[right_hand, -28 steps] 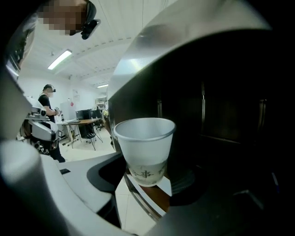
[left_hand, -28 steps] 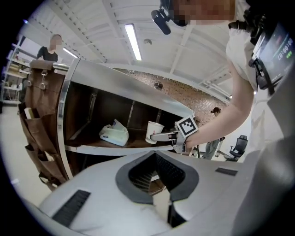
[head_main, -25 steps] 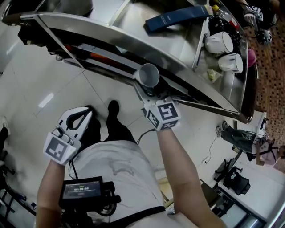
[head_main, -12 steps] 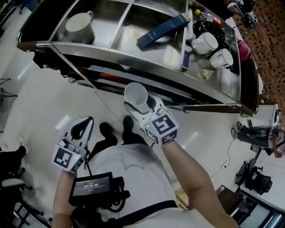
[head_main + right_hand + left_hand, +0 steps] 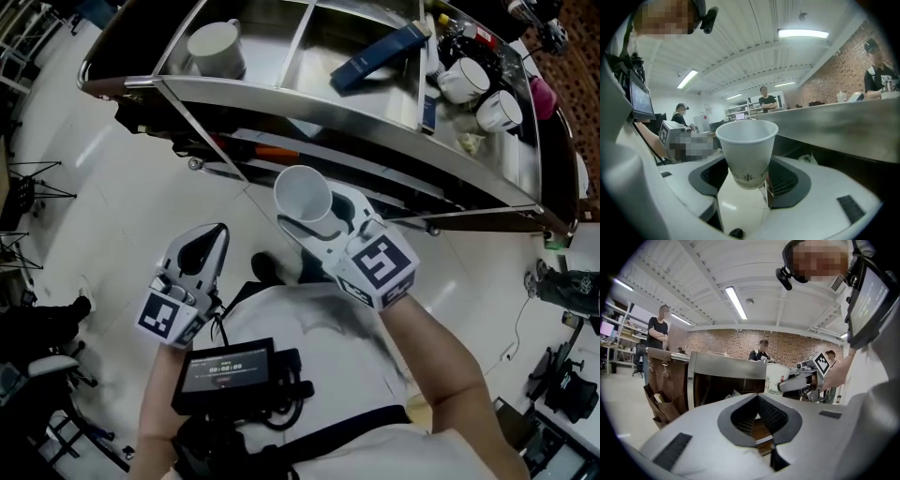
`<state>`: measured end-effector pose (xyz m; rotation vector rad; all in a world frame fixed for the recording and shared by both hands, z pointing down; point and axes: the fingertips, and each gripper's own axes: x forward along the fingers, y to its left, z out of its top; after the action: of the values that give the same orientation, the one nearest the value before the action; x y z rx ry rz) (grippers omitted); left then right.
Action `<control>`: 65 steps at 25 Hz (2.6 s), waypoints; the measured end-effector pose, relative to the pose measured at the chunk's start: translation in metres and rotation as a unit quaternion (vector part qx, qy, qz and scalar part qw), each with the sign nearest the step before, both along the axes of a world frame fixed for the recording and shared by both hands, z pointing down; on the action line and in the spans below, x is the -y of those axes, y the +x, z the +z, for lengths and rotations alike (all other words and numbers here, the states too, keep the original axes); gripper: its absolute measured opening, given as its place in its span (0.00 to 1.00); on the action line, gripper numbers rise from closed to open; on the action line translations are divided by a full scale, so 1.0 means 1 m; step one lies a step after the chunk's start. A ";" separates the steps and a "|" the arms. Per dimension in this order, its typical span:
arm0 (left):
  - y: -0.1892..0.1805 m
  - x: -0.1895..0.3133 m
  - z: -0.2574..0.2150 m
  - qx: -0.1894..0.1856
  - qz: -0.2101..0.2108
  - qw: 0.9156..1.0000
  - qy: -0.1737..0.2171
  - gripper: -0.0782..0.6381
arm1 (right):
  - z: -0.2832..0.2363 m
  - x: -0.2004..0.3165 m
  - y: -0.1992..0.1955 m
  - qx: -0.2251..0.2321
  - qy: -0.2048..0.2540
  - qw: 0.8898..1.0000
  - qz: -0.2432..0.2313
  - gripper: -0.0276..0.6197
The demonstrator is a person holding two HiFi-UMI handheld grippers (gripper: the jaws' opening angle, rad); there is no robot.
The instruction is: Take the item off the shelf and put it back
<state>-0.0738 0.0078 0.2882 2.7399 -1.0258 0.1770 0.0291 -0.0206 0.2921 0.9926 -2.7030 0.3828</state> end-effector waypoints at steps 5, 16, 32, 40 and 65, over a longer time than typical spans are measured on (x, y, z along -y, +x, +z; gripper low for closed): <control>-0.008 0.002 -0.010 -0.002 -0.009 1.000 0.012 0.12 | -0.020 -0.008 -0.022 0.015 0.022 0.999 -0.032 0.46; -0.006 0.007 -0.019 -0.007 -0.007 1.000 0.017 0.12 | -0.031 -0.016 -0.046 0.005 0.006 0.997 -0.076 0.47; 0.001 0.009 -0.032 -0.027 -0.004 0.999 0.035 0.12 | -0.027 -0.017 -0.041 0.007 -0.002 0.997 -0.077 0.47; 0.001 0.008 -0.032 -0.029 -0.005 0.999 0.035 0.12 | -0.026 -0.017 -0.041 0.006 -0.001 0.997 -0.078 0.47; 0.041 0.020 0.030 -0.031 0.034 0.998 -0.037 0.12 | 0.085 0.006 0.051 -0.048 -0.074 0.995 0.040 0.48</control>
<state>-0.0326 -0.0125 0.3182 2.6972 -0.8925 0.1355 0.0801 -0.0264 0.3773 1.0508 -2.5139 0.5287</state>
